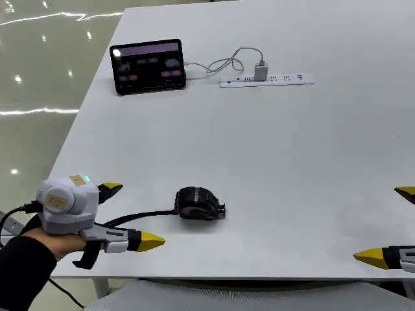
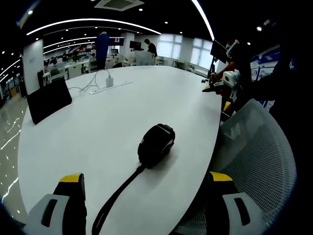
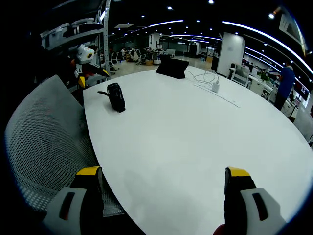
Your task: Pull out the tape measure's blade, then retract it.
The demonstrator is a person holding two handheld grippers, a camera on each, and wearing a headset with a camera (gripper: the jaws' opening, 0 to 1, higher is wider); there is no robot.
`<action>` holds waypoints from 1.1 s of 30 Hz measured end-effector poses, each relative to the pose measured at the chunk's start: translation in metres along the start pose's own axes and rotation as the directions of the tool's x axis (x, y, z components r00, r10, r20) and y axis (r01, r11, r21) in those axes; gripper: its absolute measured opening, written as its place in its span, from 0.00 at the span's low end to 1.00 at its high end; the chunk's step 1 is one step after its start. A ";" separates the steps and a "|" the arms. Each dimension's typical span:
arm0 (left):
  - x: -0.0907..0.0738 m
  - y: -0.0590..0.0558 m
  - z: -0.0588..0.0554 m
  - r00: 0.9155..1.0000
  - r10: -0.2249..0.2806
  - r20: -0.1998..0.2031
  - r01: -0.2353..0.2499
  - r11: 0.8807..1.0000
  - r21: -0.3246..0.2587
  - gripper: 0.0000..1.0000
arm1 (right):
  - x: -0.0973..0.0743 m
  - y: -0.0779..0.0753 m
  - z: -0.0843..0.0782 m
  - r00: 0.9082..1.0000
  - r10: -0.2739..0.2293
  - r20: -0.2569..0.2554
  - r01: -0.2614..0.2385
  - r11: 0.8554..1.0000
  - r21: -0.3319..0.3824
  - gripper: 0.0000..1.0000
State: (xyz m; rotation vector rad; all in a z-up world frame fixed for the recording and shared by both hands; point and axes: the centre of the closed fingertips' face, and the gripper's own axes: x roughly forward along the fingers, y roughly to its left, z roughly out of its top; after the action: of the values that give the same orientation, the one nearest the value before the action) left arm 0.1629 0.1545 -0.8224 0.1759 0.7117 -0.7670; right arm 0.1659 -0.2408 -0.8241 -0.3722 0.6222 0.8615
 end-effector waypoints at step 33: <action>0.062 -0.031 0.033 0.928 -0.193 -0.319 0.311 0.872 0.378 0.87 | 0.083 0.055 0.084 0.966 0.251 0.068 -0.233 0.951 -0.204 1.00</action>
State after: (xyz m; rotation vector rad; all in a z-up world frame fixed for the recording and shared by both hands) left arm 0.1901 0.0841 -0.8349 0.6033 0.8307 -1.1652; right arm 0.1933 -0.1136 -0.8163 -0.4356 0.5041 1.1744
